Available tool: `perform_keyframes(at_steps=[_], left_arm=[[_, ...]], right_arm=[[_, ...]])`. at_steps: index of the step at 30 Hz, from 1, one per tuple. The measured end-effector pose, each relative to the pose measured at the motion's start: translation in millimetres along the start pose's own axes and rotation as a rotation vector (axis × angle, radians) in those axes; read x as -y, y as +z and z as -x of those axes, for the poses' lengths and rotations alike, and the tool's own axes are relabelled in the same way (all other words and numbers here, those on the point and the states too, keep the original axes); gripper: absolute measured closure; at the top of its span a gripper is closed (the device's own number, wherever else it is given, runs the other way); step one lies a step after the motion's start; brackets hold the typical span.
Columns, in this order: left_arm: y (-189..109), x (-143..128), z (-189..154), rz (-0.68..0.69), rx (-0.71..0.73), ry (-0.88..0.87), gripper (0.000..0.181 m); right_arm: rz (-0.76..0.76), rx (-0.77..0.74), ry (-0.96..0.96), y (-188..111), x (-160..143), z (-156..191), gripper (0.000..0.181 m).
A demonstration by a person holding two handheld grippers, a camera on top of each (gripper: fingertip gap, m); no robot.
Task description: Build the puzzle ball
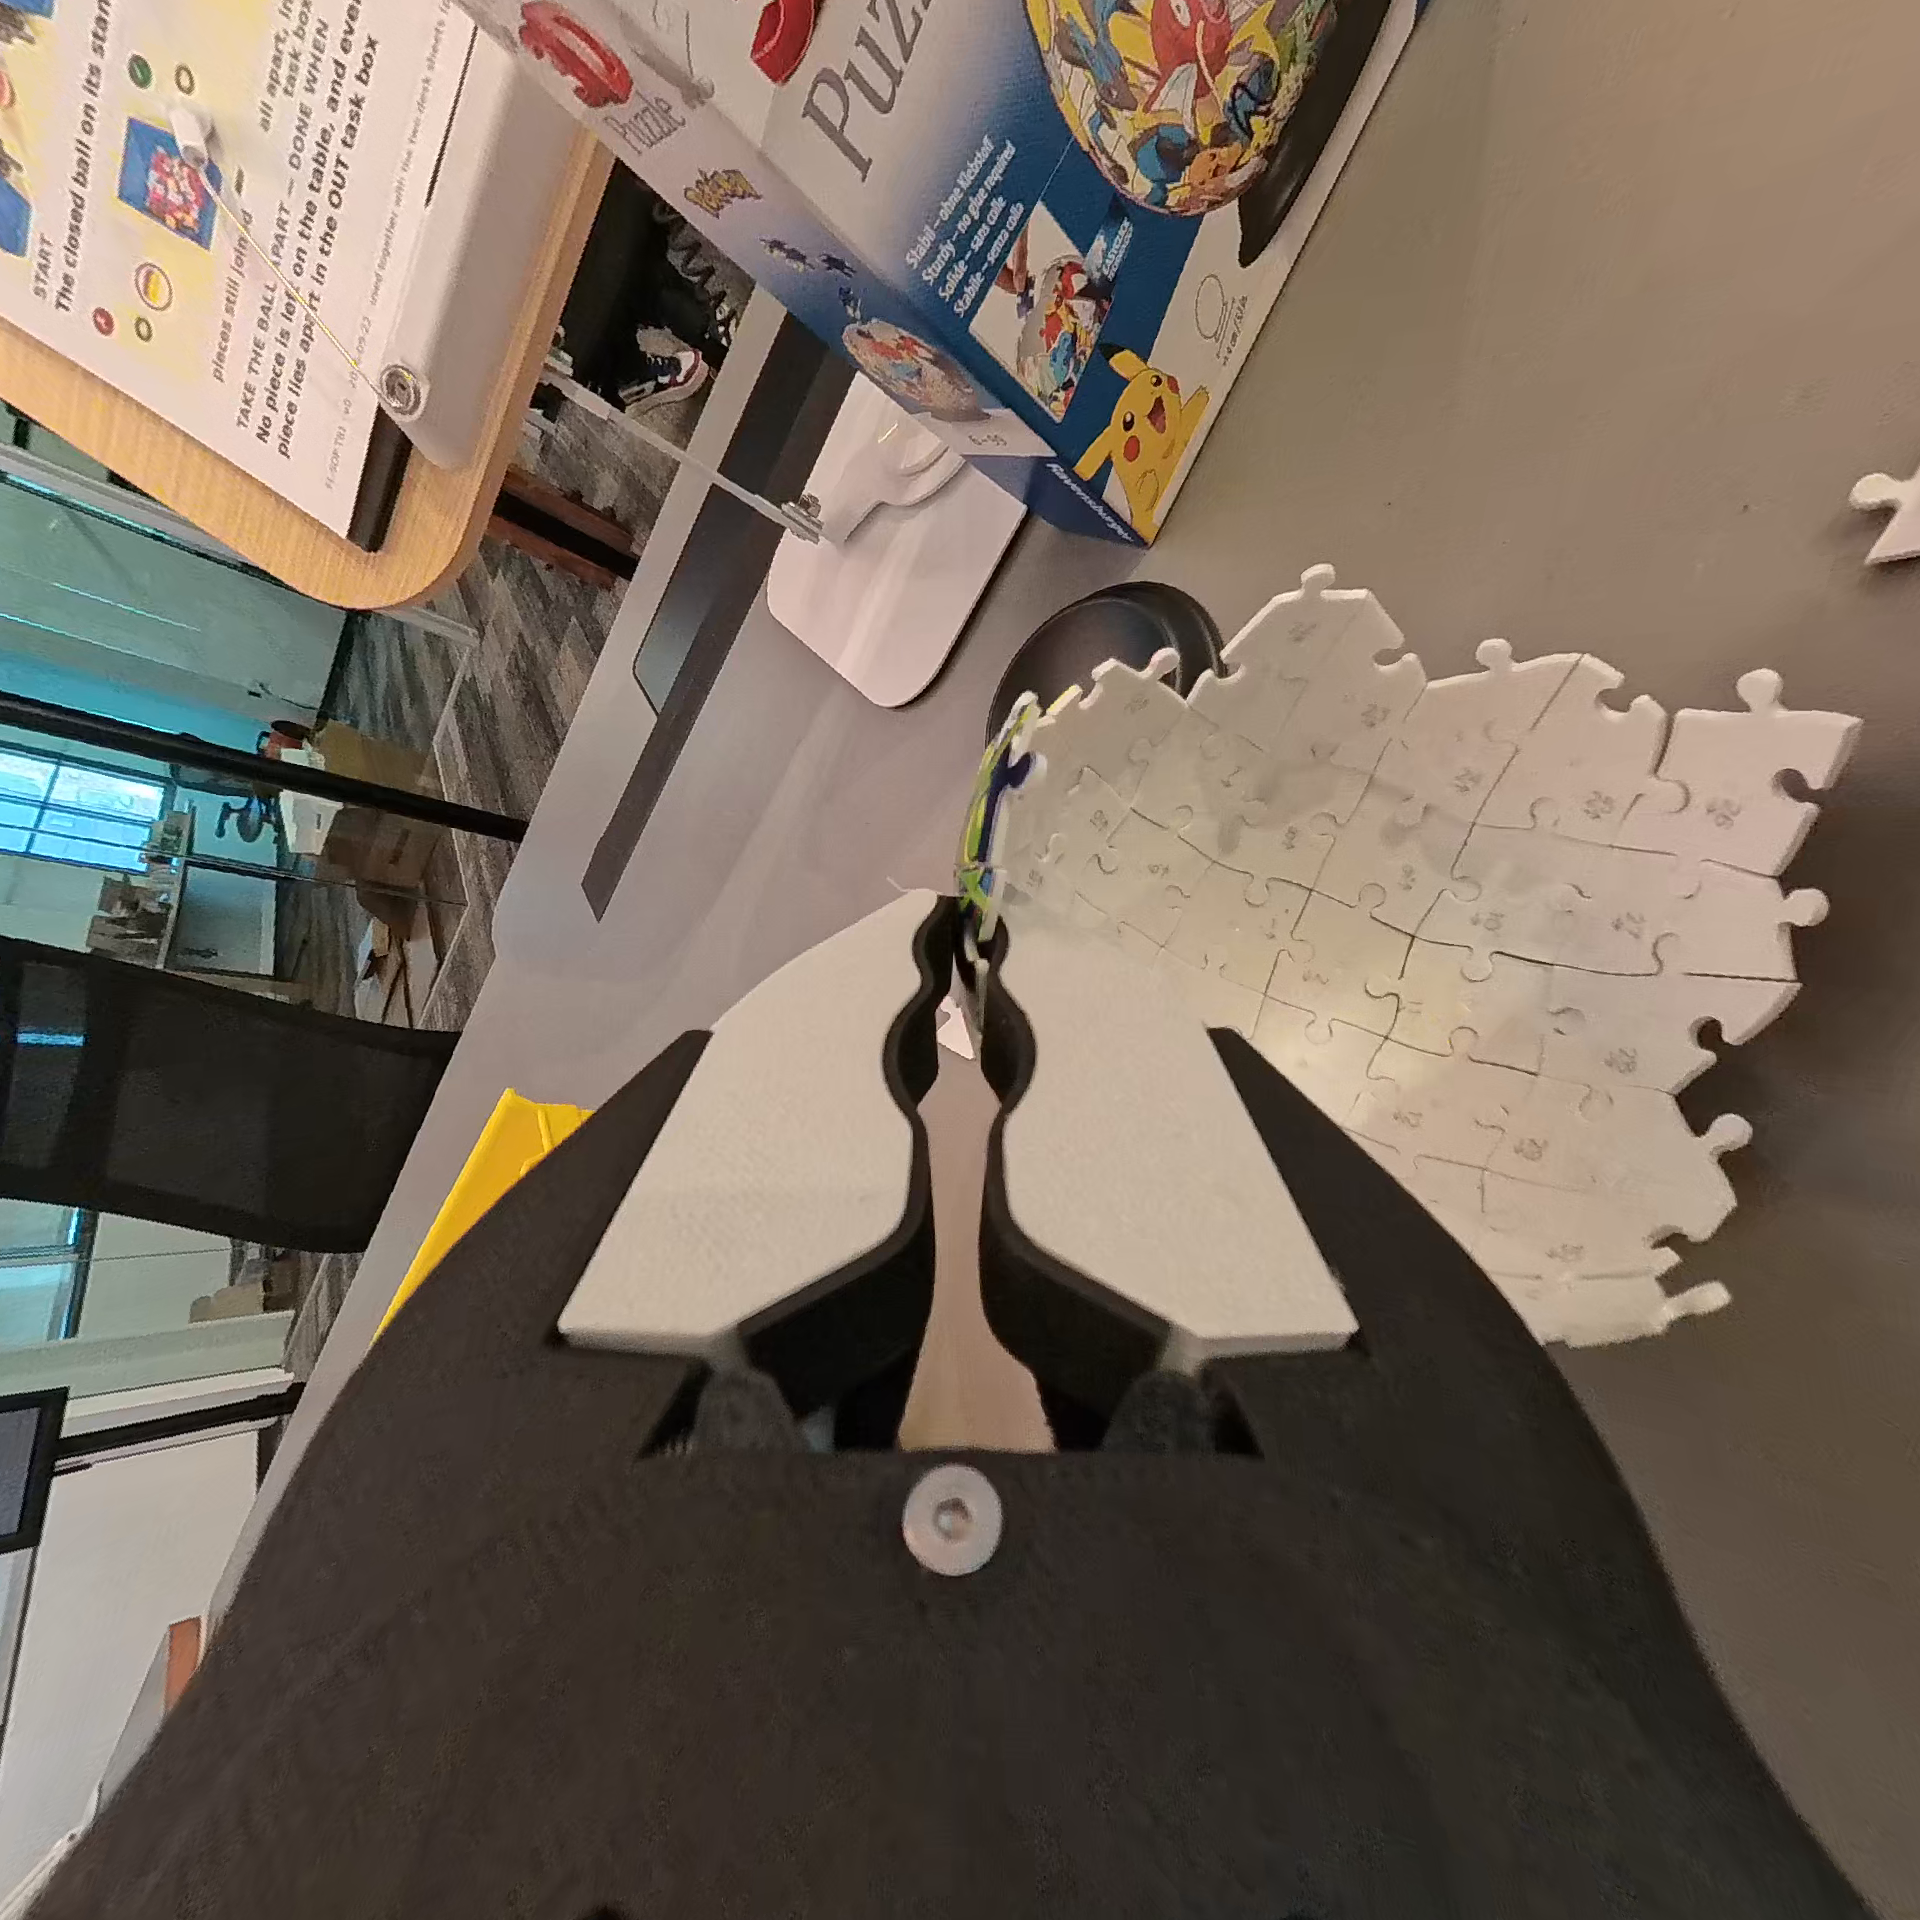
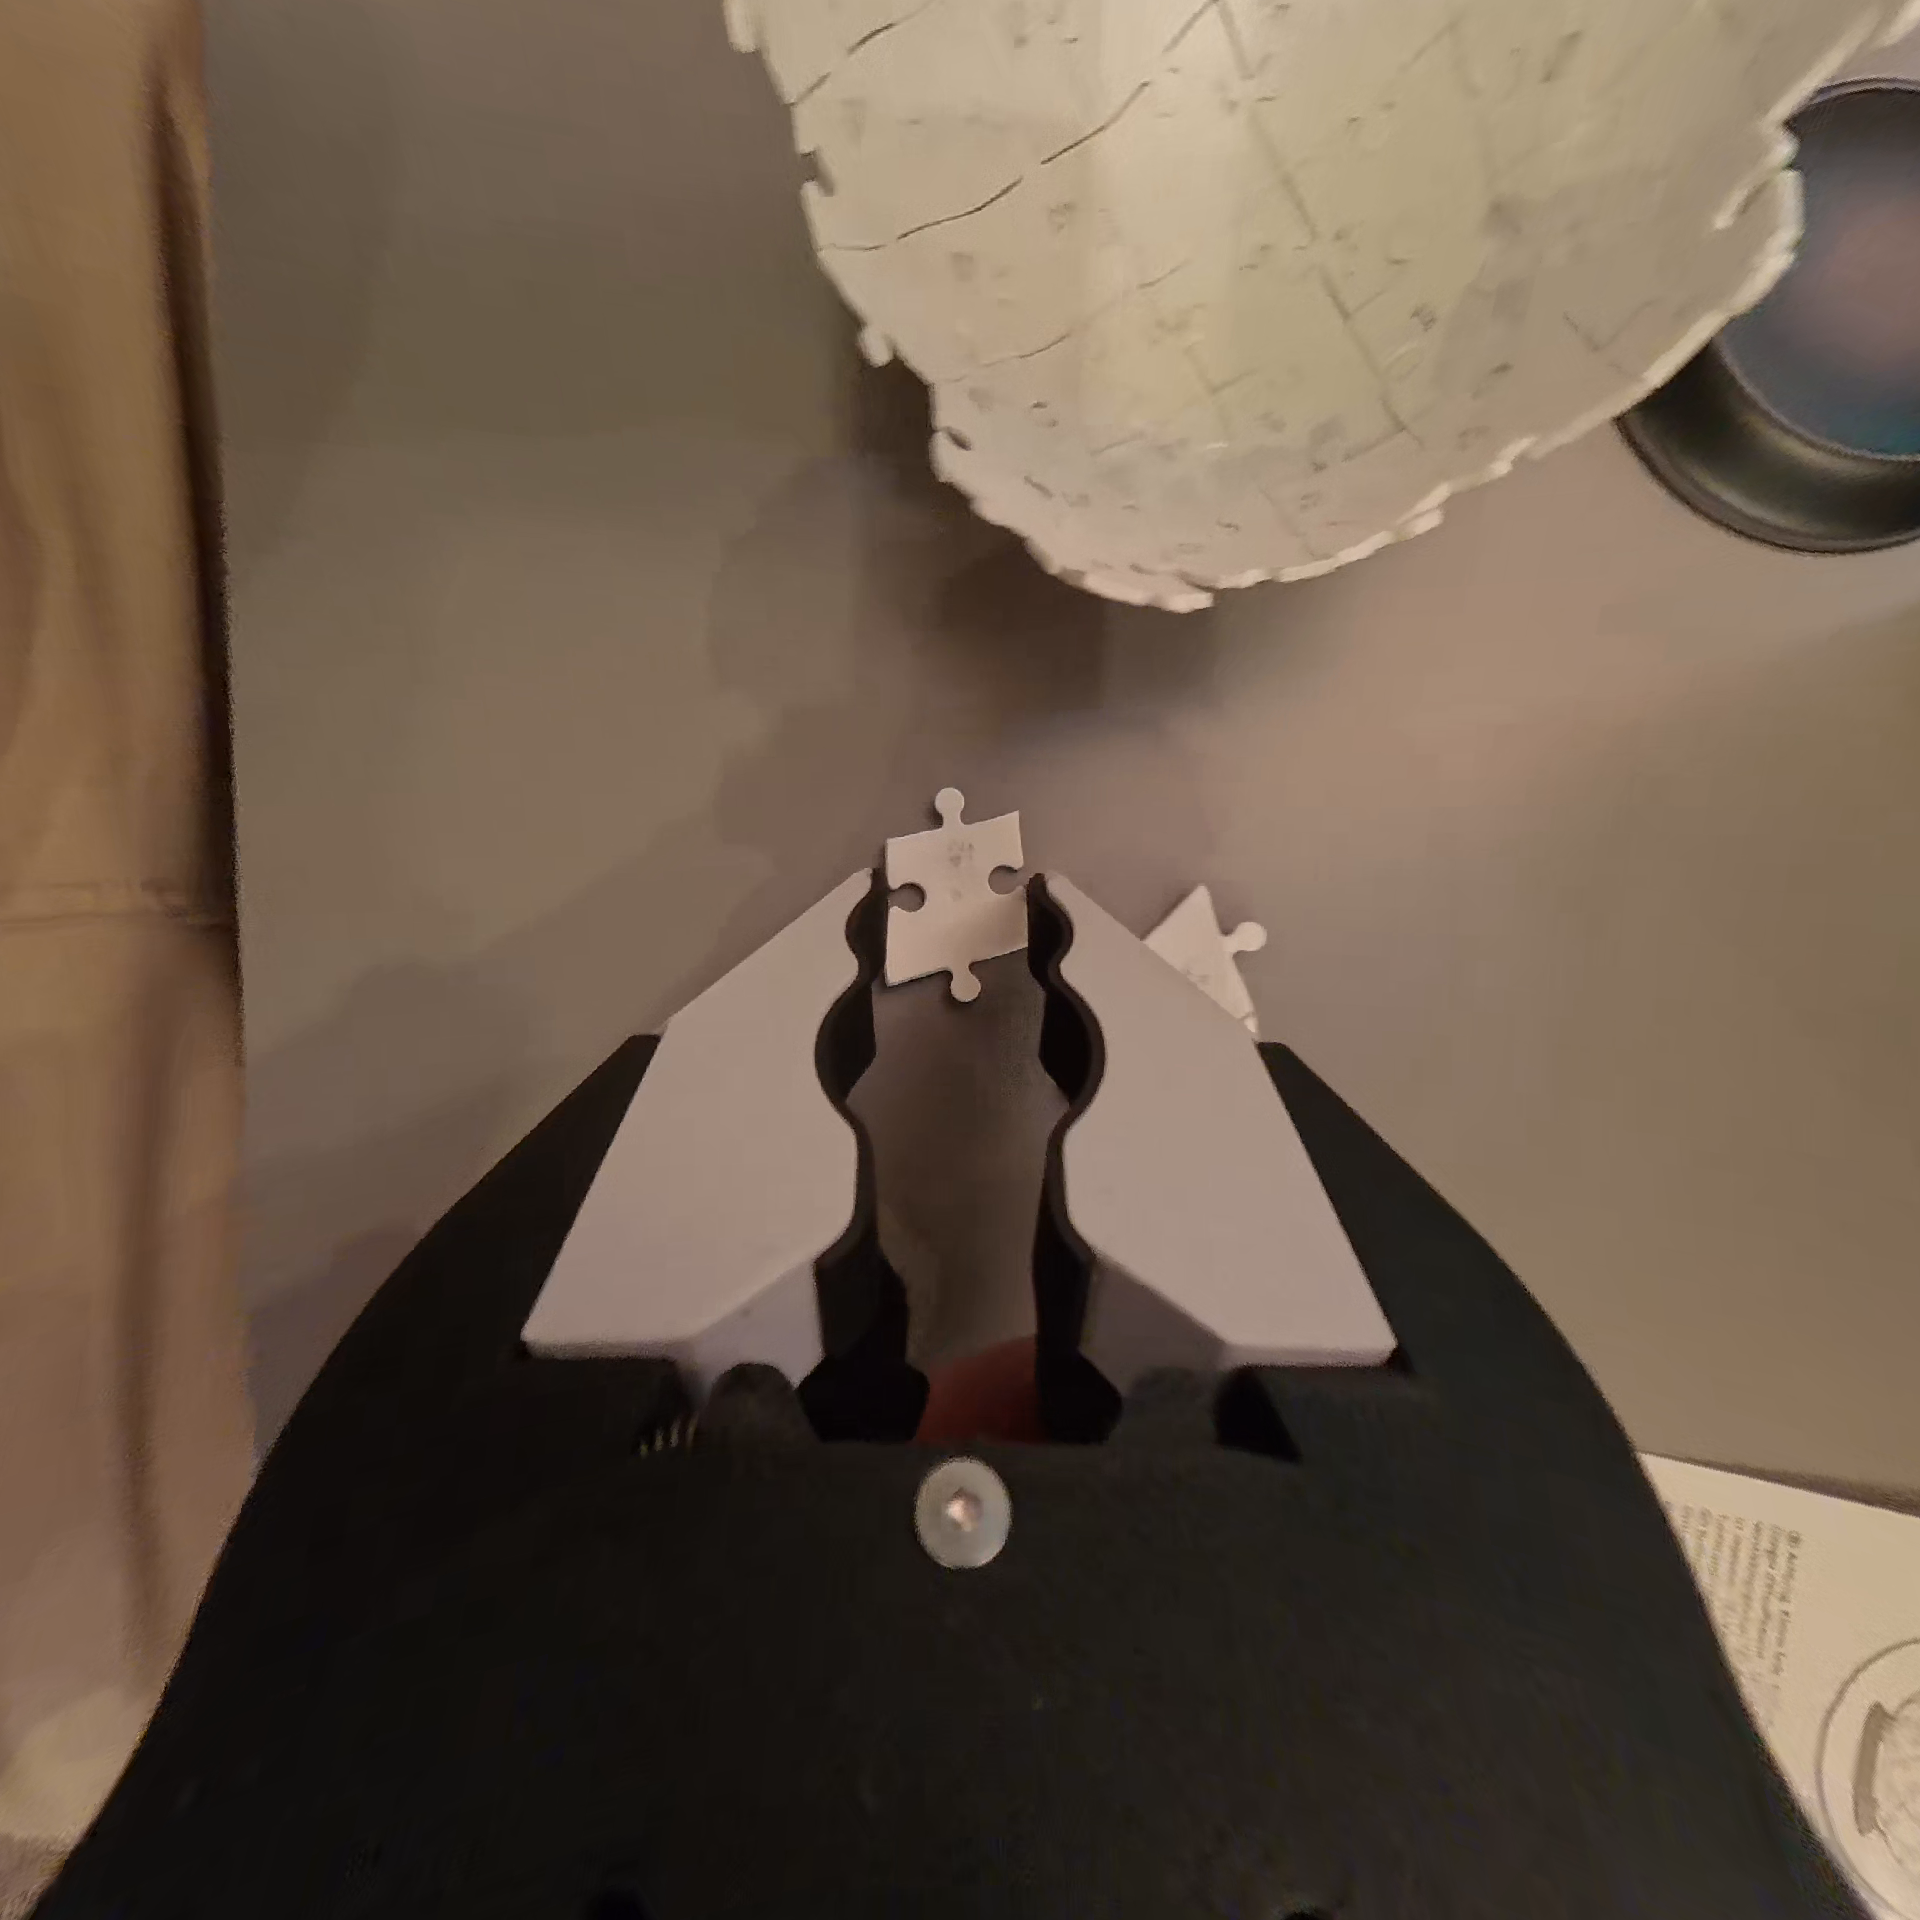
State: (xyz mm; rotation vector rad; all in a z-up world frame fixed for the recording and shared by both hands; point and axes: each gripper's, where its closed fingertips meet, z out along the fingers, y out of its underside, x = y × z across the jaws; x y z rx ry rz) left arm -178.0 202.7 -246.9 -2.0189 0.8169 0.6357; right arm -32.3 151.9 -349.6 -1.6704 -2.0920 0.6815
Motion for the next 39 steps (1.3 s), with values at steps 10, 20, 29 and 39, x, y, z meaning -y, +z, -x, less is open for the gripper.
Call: perform_keyframes(at_steps=[10, 20, 29, 39], left_arm=[[-0.5, 2.2, -0.4, -0.012, -0.001, 0.011, 0.179], [-1.5, 8.9, -3.2, -0.035, 0.005, 0.035, 0.179], [-0.9, 10.6, -3.6, -0.049, 0.003, 0.034, 0.179], [-1.2, 16.9, -5.8, -0.082, 0.0, 0.055, 0.179]], right_arm=[[-0.115, -0.021, 0.096, -32.1, 3.9, -17.0, 0.146], [0.02, -0.189, 0.08, -38.9, -31.5, -47.7, 0.143], [0.032, -0.158, 0.089, -27.6, -36.5, -45.8, 0.145], [0.016, -0.125, 0.071, -25.6, -34.6, -39.0, 0.156]])
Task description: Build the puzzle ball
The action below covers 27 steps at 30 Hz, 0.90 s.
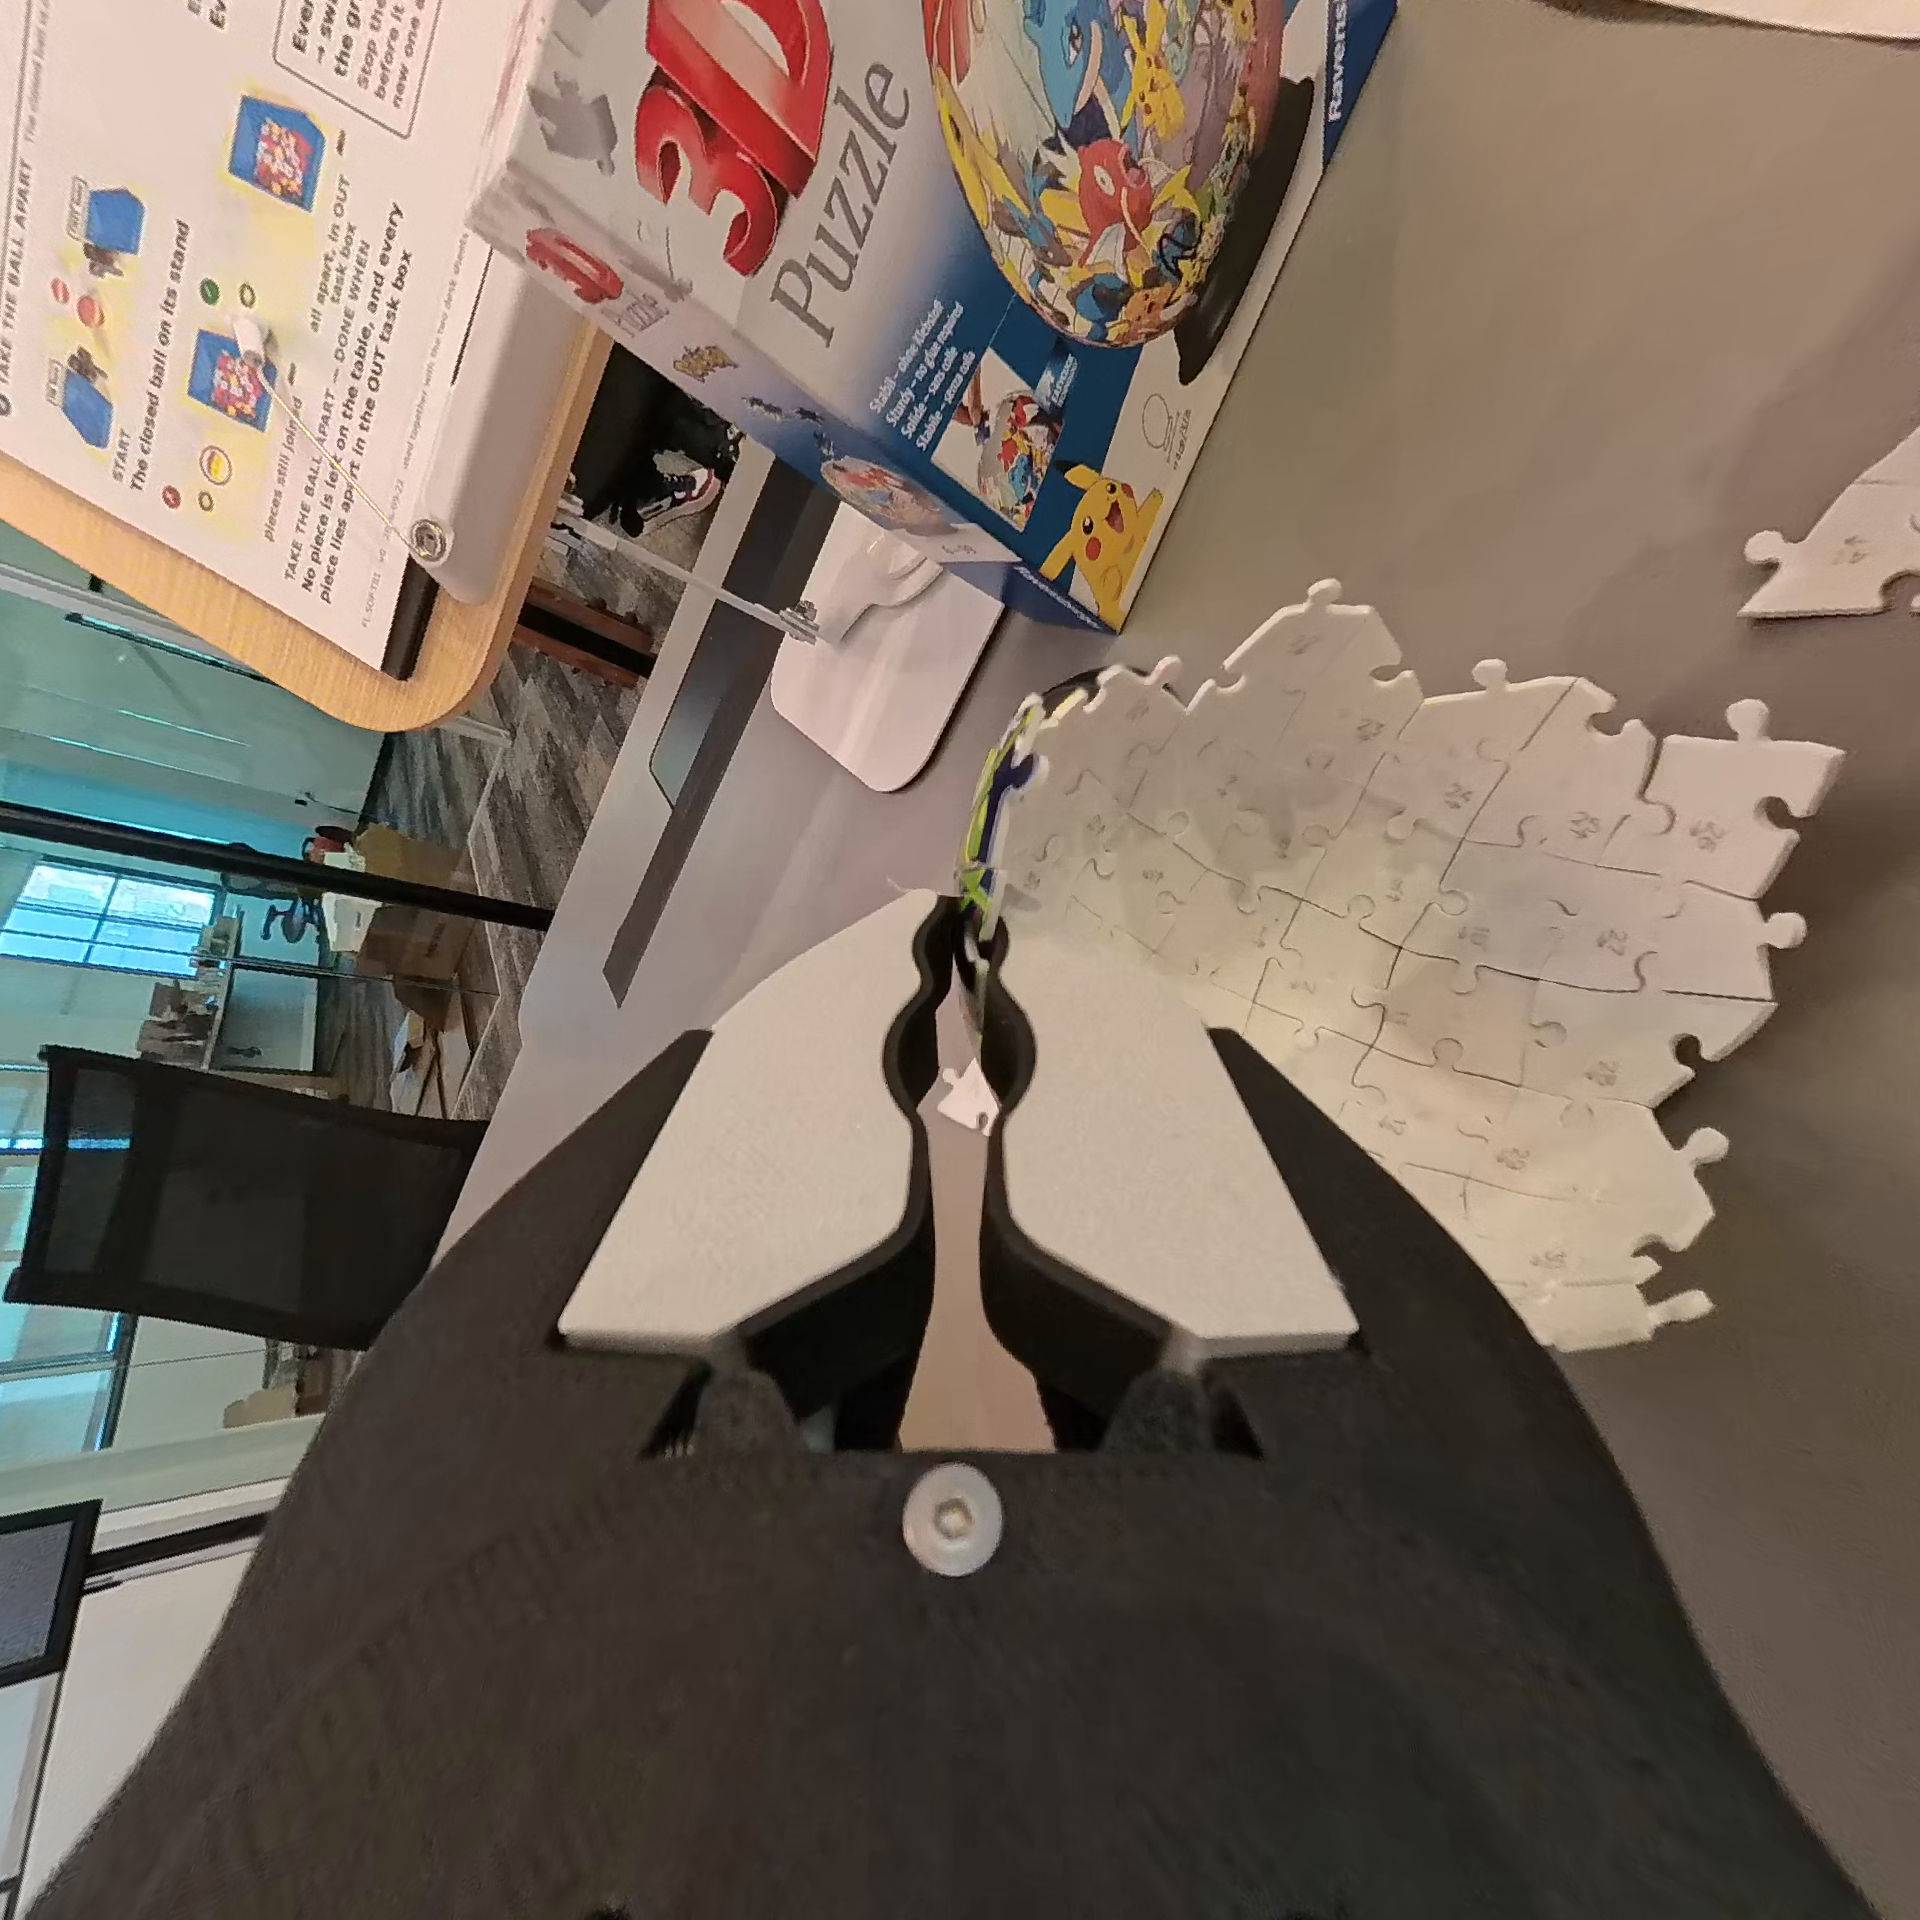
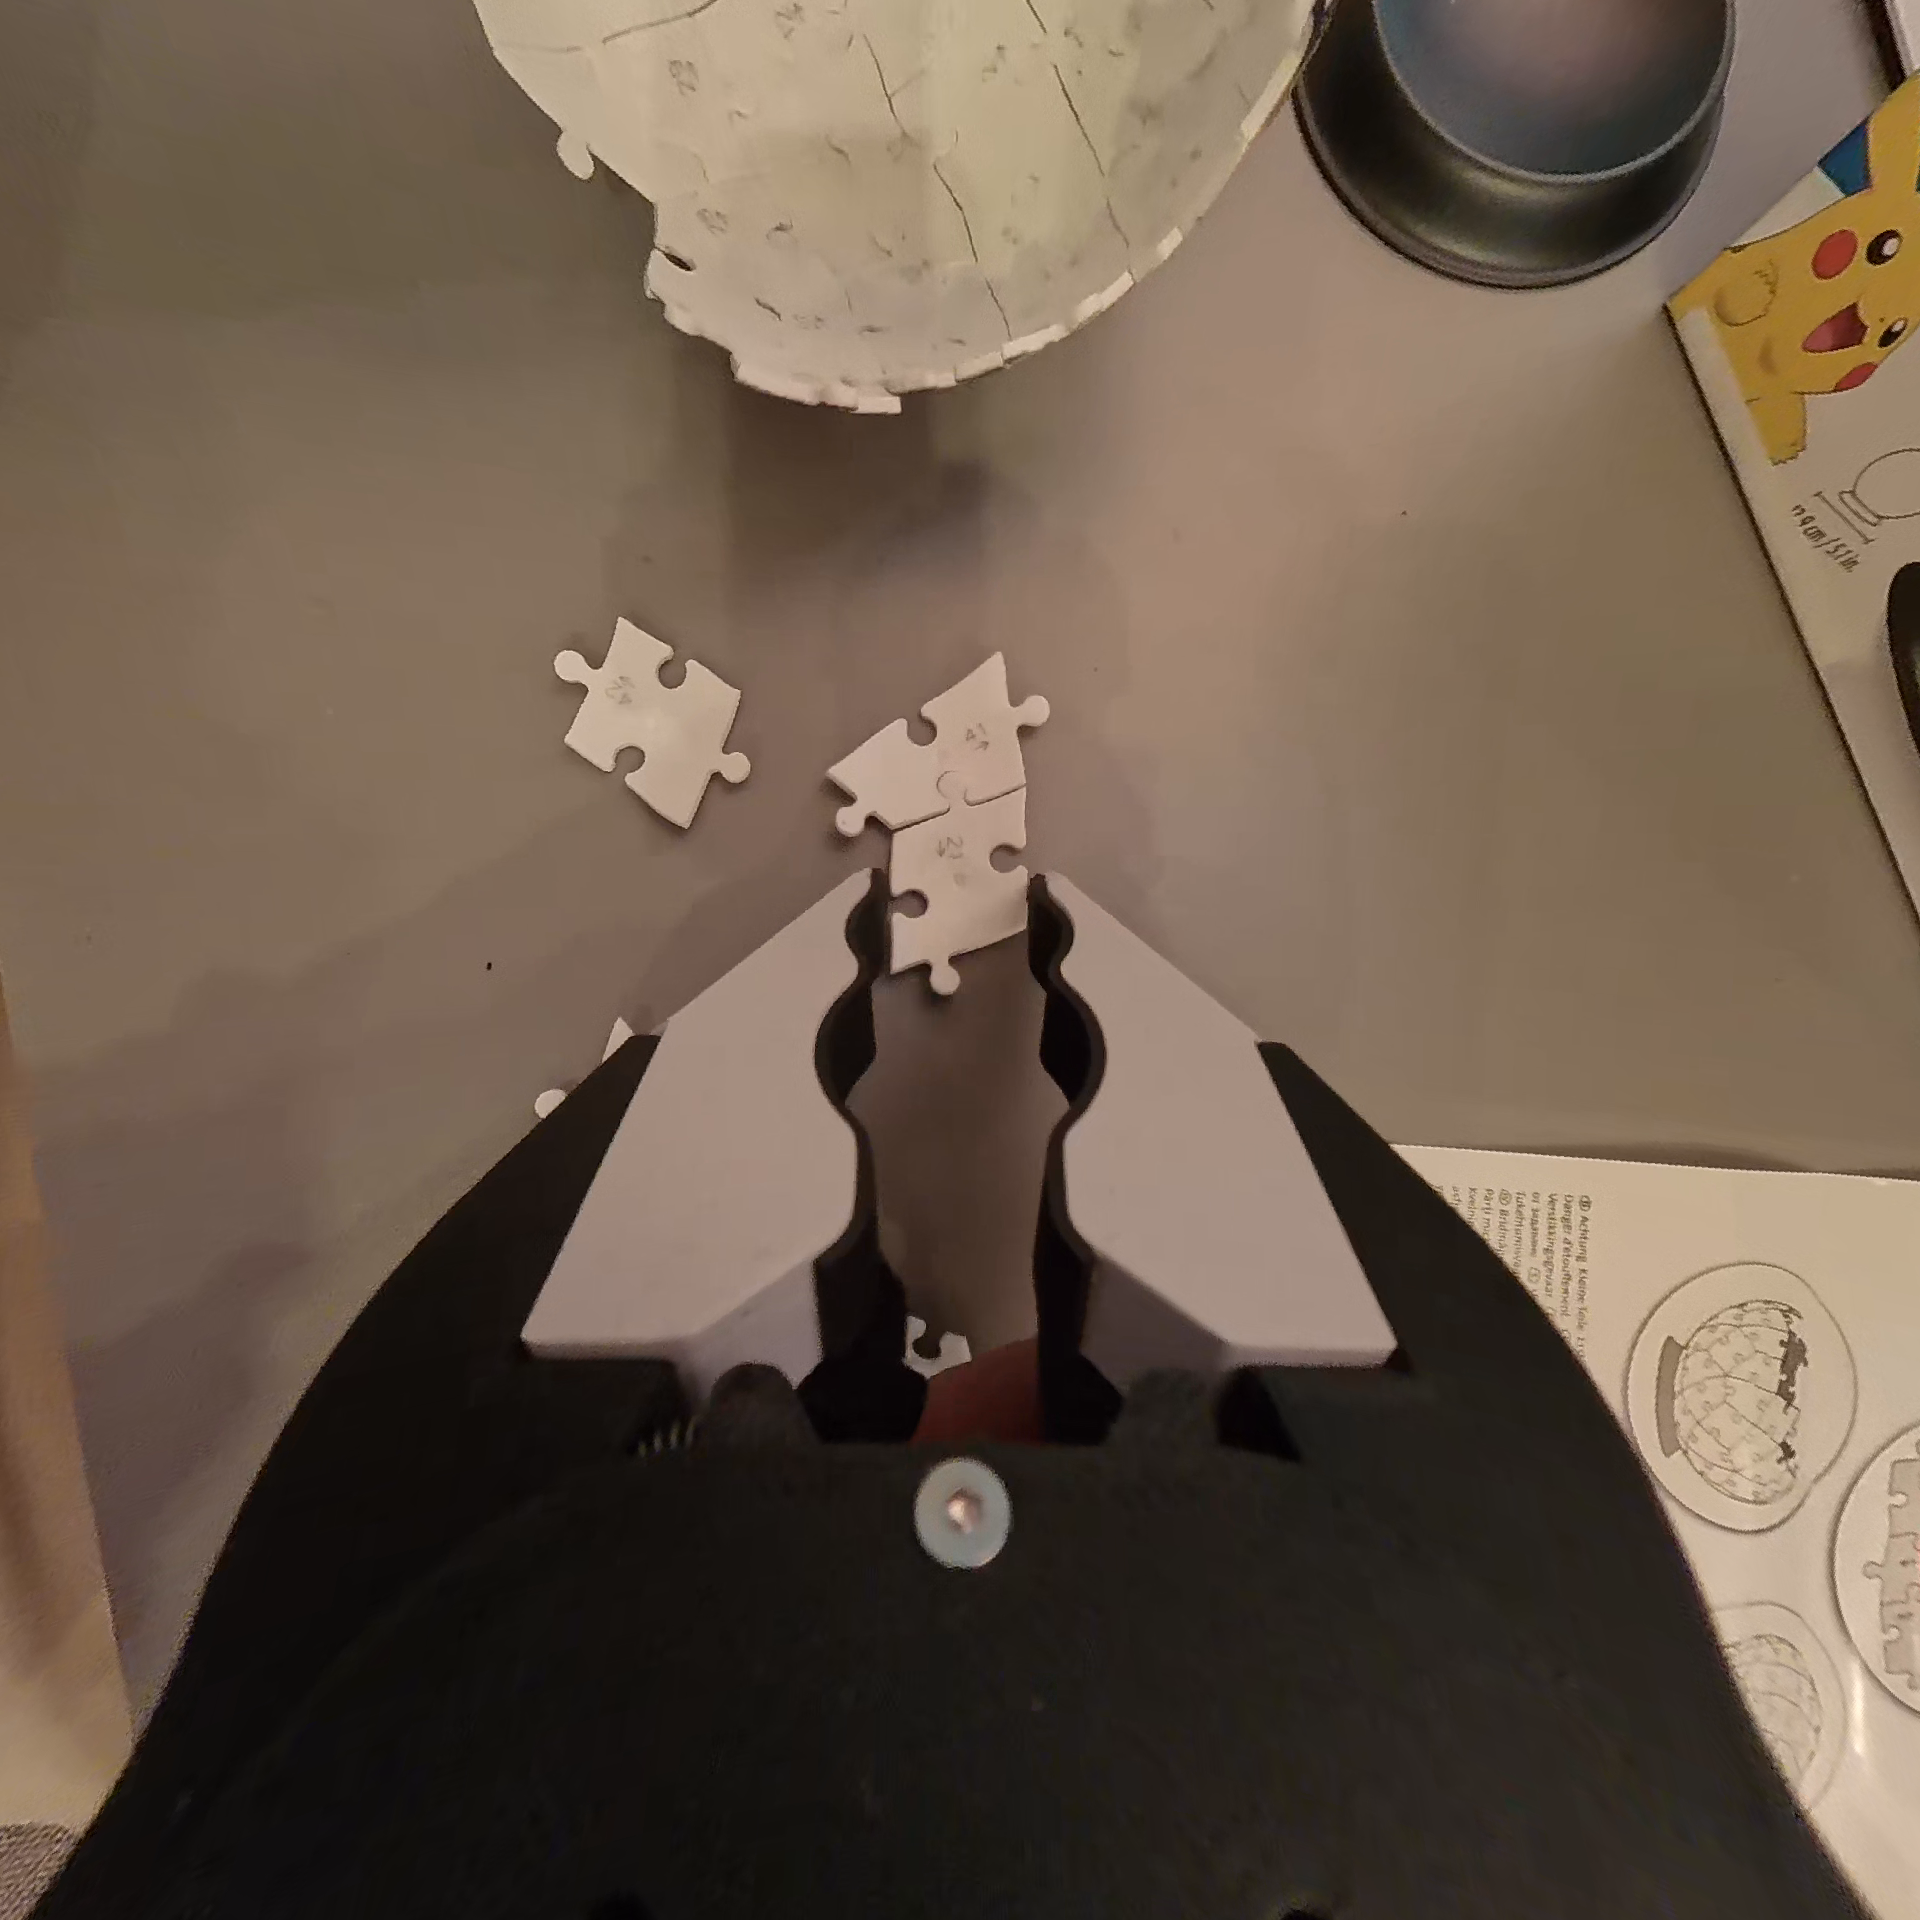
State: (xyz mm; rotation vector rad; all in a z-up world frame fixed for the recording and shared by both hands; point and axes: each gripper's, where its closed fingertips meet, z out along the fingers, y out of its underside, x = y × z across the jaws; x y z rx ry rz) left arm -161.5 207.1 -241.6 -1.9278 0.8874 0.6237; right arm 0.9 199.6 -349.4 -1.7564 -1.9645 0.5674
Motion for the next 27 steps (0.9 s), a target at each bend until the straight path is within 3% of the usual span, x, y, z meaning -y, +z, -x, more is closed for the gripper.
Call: perform_keyframes(at_steps=[18, 27], left_arm=[[-1.9, 0.5, 4.9, -0.004, -0.006, -0.012, 0.179], [2.3, 1.8, 1.6, 0.053, -0.096, 0.01, 0.179]], right_arm=[[-0.038, 0.028, 0.079, -0.7, 8.4, 7.5, 0.156], [-0.089, -0.004, 0.135, -10.8, 17.0, -1.8, 0.157]])
